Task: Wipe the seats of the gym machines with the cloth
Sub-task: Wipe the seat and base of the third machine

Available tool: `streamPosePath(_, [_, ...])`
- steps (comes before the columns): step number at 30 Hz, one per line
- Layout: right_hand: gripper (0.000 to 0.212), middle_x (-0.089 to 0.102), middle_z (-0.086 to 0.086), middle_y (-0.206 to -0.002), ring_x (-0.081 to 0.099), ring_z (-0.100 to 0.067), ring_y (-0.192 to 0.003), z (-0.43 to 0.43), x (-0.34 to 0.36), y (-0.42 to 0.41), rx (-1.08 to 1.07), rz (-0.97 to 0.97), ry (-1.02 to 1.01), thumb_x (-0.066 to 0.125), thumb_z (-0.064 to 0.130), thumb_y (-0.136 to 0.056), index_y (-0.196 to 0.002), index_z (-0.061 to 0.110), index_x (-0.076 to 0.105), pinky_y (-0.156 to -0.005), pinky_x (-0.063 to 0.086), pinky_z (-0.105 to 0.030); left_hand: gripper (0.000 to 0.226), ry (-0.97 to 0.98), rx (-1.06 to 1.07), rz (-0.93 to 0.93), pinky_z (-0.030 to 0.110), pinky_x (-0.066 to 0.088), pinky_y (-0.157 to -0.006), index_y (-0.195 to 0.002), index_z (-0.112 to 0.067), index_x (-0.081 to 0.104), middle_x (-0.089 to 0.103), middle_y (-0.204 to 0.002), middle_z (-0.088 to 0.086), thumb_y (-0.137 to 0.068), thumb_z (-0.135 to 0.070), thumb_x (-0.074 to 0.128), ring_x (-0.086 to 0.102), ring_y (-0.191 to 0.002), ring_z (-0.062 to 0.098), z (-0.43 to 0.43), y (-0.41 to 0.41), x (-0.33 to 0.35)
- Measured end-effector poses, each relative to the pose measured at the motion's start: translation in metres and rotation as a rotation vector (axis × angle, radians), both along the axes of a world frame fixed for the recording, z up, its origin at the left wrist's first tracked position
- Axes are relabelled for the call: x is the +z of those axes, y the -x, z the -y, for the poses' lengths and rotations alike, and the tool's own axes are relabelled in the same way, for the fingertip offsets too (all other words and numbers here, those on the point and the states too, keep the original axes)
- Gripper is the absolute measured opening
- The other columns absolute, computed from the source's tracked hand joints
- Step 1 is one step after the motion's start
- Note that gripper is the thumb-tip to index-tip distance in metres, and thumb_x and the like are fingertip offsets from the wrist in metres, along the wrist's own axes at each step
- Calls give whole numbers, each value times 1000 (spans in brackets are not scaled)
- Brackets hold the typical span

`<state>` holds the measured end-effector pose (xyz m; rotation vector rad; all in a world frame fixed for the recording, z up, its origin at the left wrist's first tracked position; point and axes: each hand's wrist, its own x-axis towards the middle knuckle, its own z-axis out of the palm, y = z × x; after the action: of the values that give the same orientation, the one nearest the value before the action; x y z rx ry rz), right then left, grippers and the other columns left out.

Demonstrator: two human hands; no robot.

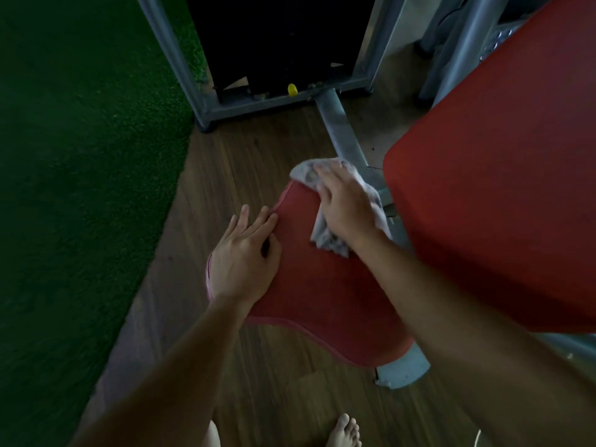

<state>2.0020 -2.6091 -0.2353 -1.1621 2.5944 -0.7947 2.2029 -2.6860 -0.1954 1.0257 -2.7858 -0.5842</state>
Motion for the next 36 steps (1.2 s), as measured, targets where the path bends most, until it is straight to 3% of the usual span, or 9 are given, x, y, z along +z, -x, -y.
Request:
streamPosePath(3, [34,62,-3,-128,52,-22,-124,19,2,12,-110,-12,44,48,18,-100,-129,17,64,-107,41,-40,41,-15,1,-6,25,17,-122,-140,-23,57,50,-149,-6,-101,-28,44,32,-148,18,1,0,-1])
streamPosePath(8, [31,58,1,-126,46,-16,-126,-25,18,-34,91,-36,62,55,23,-100,-128,19,67,-109,28,-24,40,-19,14,-30,30,27,-120,-136,-21,62,55,-145,-3,-97,-23,50,39,-145,22,1,2,-1])
streamPosePath(14, [29,59,0,-121,48,-22,-118,7,13,0,31,-67,-3,57,24,-97,-123,22,69,-103,42,-43,40,-34,19,-24,28,24,-122,-137,-21,61,54,-146,-4,-98,-24,49,36,-146,21,2,1,0])
streamPosePath(17, [27,59,0,-116,48,-23,-111,25,11,12,-44,-59,-2,58,25,-96,-120,21,70,-92,48,-43,40,-35,14,-23,25,19,-122,-137,-22,60,54,-146,-6,-99,-25,47,35,-147,20,2,1,0])
streamPosePath(24, [28,59,6,-113,51,-22,-108,-47,21,-42,39,-151,9,60,27,-96,-123,25,68,-95,44,-46,41,-37,16,-19,26,22,-120,-135,-21,62,57,-144,-4,-98,-25,46,38,-145,21,2,1,-3])
streamPosePath(29, [32,58,-1,-121,47,-26,-114,-2,13,-2,-31,-110,-31,55,25,-99,-128,24,66,-94,47,-42,41,-40,17,-10,23,17,-121,-138,-23,59,54,-146,-6,-99,-26,48,36,-146,19,1,2,2])
streamPosePath(32, [30,60,-2,-114,49,-27,-109,23,9,16,-118,-80,-14,56,21,-98,-125,20,69,-90,49,-45,41,-44,11,-12,22,16,-121,-140,-24,58,53,-147,-7,-100,-26,48,34,-147,18,1,1,2])
streamPosePath(36, [35,57,0,-123,47,-24,-118,-13,16,-9,21,-107,-35,45,31,-101,-129,25,65,-98,44,-48,42,-39,16,-2,22,16,-121,-139,-24,58,53,-147,-8,-99,-27,47,35,-147,17,2,2,1])
